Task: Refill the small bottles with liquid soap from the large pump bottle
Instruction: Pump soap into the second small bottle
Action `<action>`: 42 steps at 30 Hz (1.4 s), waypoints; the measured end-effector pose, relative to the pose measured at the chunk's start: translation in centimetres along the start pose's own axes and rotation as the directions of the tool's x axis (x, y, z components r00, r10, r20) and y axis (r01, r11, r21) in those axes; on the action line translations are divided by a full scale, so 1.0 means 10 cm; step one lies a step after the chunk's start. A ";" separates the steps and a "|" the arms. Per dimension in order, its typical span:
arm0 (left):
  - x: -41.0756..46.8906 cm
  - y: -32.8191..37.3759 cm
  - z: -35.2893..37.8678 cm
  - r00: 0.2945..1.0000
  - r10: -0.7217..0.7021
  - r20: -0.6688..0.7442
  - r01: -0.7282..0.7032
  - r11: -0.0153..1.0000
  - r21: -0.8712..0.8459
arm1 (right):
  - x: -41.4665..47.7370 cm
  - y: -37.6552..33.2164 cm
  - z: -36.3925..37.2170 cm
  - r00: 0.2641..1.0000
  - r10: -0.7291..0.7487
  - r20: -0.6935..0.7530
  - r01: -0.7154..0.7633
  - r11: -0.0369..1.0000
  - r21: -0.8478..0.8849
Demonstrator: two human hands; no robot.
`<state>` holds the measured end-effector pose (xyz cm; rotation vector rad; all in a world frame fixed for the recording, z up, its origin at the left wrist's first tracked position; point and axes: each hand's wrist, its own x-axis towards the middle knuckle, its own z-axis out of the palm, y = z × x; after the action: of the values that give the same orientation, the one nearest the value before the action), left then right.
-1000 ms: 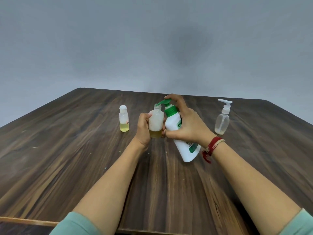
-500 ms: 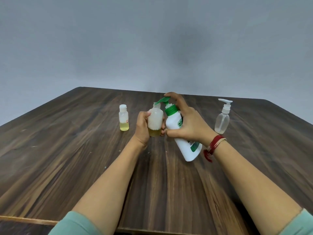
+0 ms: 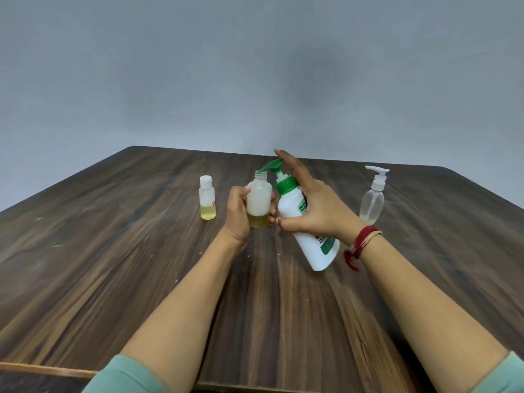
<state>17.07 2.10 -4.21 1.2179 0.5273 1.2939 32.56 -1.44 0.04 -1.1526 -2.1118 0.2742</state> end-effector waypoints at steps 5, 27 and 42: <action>0.02 -0.03 -0.03 0.999 0.011 0.036 -0.011 1.000 0.016 | 0.01 0.00 -0.01 0.997 -0.009 -0.072 0.008 1.000 -0.012; 0.01 -0.02 -0.01 0.999 0.020 0.037 -0.019 1.000 -0.016 | 0.02 0.01 0.02 0.993 -0.054 -0.102 0.049 0.997 -0.052; 0.04 -0.08 -0.04 0.999 -0.008 0.035 0.010 0.999 -0.052 | 0.01 0.10 0.06 0.996 -0.001 -0.084 0.006 0.998 0.060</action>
<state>17.21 2.74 -4.89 1.1915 0.4711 1.2696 32.75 -0.75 -0.86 -1.1062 -2.0191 0.2807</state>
